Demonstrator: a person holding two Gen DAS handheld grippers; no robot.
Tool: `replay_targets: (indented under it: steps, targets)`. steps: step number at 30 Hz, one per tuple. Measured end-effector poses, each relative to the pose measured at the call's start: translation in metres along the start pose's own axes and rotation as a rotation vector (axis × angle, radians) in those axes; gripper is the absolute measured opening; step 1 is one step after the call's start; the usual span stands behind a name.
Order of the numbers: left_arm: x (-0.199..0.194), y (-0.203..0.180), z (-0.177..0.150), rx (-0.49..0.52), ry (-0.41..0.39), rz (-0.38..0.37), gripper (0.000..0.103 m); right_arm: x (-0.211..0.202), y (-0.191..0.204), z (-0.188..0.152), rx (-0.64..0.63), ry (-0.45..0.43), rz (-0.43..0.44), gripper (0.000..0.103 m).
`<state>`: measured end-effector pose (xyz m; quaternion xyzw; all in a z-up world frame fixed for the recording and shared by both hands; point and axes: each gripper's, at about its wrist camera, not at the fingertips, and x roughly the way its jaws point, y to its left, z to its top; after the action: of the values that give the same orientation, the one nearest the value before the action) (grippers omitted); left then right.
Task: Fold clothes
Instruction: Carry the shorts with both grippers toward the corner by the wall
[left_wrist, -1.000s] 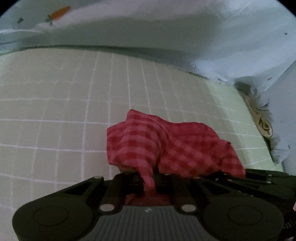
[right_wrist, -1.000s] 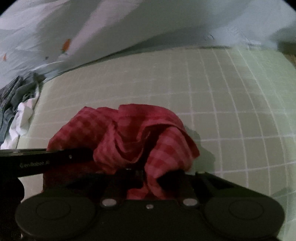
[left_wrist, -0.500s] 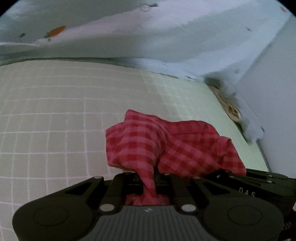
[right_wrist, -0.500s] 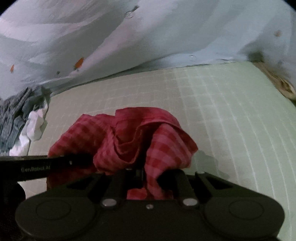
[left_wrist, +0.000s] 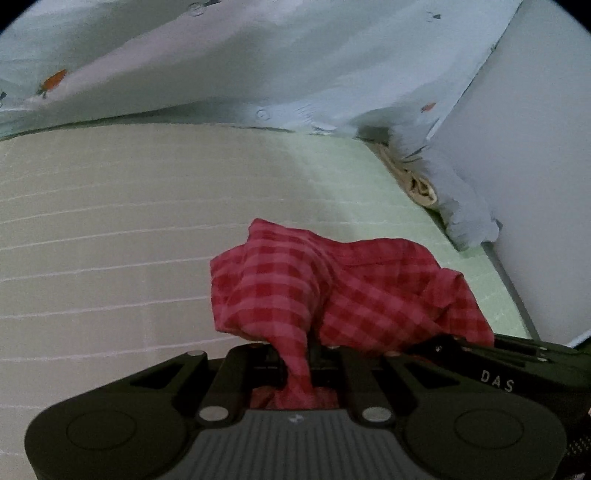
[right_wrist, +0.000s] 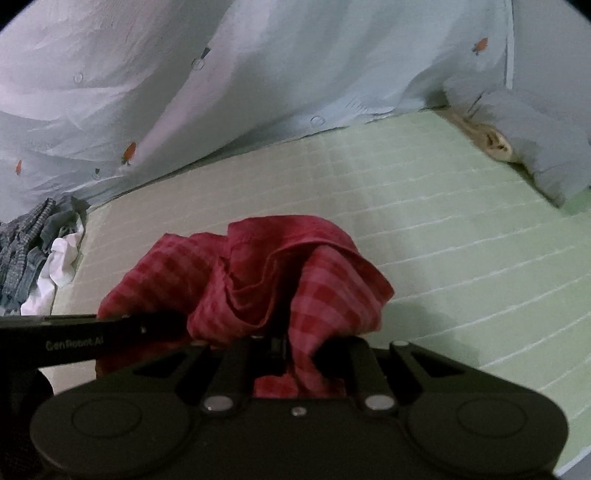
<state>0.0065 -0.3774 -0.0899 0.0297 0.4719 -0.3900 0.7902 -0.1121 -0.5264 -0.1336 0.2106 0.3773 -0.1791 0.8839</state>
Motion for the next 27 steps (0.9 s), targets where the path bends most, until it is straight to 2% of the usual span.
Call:
replay_targets:
  steps: [4,9,14,18,23,25,27]
  targets:
    - [0.02,-0.057,0.001,-0.002,-0.023,0.012,0.01,-0.017,-0.061,0.016,-0.026,-0.005,0.03,0.012]
    - [0.045,-0.128,0.003,-0.002,-0.052,0.026,0.01,-0.038,-0.138,0.046,-0.06,-0.059,0.005,0.013]
    - [0.08,-0.202,0.024,0.108,-0.082,-0.03,0.01,-0.061,-0.214,0.08,-0.053,-0.129,-0.048,0.013]
    - [0.121,-0.252,0.061,0.166,-0.1,-0.073,0.01,-0.068,-0.265,0.116,-0.061,-0.185,-0.084,0.013]
    - [0.167,-0.295,0.125,0.216,-0.178,-0.109,0.01,-0.057,-0.323,0.182,-0.073,-0.271,-0.096,0.014]
    - [0.184,-0.304,0.149,0.214,-0.21,-0.115,0.011,-0.046,-0.341,0.211,-0.08,-0.305,-0.099,0.018]
    - [0.205,-0.305,0.172,0.209,-0.235,-0.105,0.016,-0.028,-0.358,0.237,-0.073,-0.338,-0.12,0.029]
